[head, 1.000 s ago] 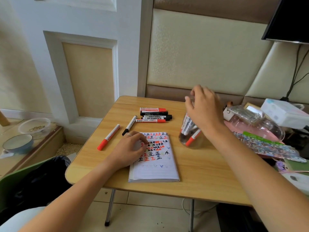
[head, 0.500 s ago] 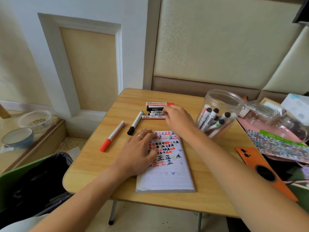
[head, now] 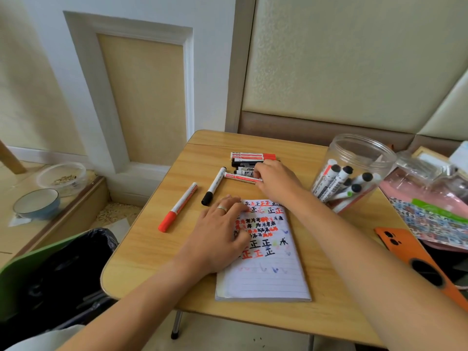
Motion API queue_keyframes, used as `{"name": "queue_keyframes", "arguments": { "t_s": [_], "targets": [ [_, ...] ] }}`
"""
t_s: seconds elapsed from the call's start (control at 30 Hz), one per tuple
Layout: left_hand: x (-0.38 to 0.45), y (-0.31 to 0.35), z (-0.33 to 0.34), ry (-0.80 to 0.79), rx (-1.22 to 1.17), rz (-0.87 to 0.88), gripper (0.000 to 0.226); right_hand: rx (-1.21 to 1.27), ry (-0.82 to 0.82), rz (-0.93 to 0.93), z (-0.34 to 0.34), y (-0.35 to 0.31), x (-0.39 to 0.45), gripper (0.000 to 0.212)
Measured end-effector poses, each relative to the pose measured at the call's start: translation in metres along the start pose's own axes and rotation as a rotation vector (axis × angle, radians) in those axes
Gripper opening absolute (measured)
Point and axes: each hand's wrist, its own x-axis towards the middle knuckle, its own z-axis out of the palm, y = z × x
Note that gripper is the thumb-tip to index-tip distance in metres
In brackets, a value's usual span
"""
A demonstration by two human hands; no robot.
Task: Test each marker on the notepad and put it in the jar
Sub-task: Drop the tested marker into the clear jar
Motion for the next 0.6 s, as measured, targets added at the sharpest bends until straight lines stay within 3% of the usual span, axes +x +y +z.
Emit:
{"name": "queue_keyframes", "arguments": {
  "t_s": [0.1,0.23,0.37,0.6],
  "targets": [
    [-0.001,0.000,0.000,0.002,-0.006,0.001,0.058,-0.012,-0.019,-0.006,-0.006,-0.001,-0.004,0.018],
    [-0.003,0.000,0.000,0.053,-0.009,0.023,0.058,0.041,0.085,-0.012,-0.019,-0.004,-0.024,0.010],
    [-0.006,0.001,0.000,0.148,0.048,0.102,0.050,0.470,0.185,-0.009,-0.039,-0.014,-0.068,0.006],
    [-0.014,0.010,-0.006,0.216,0.040,0.232,0.038,1.266,0.031,0.138,-0.036,-0.028,-0.136,0.023]
  ]
}}
